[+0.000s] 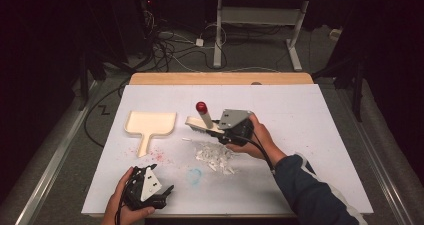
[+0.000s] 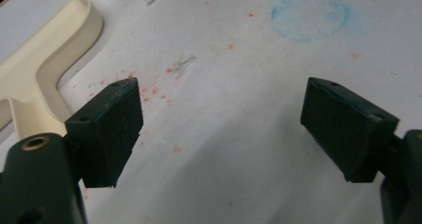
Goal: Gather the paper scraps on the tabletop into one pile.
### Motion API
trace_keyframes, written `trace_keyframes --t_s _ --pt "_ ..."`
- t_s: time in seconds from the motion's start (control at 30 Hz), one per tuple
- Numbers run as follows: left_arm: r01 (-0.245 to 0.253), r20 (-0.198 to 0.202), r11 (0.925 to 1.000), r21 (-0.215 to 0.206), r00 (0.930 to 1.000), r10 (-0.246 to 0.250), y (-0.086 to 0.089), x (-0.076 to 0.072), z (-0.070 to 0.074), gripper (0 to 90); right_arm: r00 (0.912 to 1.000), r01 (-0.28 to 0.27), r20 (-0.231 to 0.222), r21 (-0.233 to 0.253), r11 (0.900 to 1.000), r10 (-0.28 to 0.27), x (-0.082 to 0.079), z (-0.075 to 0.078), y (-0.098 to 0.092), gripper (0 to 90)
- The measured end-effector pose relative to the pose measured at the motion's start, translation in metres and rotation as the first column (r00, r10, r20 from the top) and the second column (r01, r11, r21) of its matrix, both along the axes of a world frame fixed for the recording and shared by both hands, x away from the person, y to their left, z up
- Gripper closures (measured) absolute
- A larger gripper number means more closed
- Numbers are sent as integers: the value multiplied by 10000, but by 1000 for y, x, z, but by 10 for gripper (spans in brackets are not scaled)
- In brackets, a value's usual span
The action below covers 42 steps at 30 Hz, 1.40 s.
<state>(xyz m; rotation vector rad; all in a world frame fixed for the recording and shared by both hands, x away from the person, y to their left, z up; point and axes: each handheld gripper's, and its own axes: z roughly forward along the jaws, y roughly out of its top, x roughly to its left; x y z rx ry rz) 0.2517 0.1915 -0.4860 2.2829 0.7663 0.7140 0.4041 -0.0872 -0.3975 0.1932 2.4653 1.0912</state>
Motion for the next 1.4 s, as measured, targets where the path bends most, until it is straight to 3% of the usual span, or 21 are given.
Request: trace_keyframes --t_s 0.27,0.57,0.7,0.83,1.07,1.17,1.3,1.4 --pt "33 -119 10000 58 9999 -32 0 -1 -2 162 9980 -397 -492 188 9990 405 15 -7 33 678" --pt "92 -243 9999 54 9997 -90 1 0 -3 162 9894 -1055 -1111 -1066 9887 936 26 -19 57 679" --pt "94 -274 9999 50 9996 -92 1 0 -3 162 9860 -1250 -1262 -1302 9836 1086 25 -14 51 679" --pt "112 -257 9999 99 9996 -110 0 0 -3 162 9805 -1622 -1395 -1748 9711 1387 22 -6 41 679" --pt "129 -288 9997 187 9995 -123 -2 0 -3 162 9783 -1713 -1537 -2217 9600 1391 16 9 14 679" --pt "107 -245 9997 199 9996 -102 -3 -1 -3 162 9831 -1439 -1441 -2265 9633 1129 12 14 1 679" --pt "138 -198 9997 207 9997 -134 -3 -1 -2 162 9865 -1055 -1405 -1536 9825 840 7 21 -17 679" --pt "155 -166 9996 226 9997 -151 -4 -2 -2 162 9871 -877 -1428 -983 9913 731 1 25 -32 679"
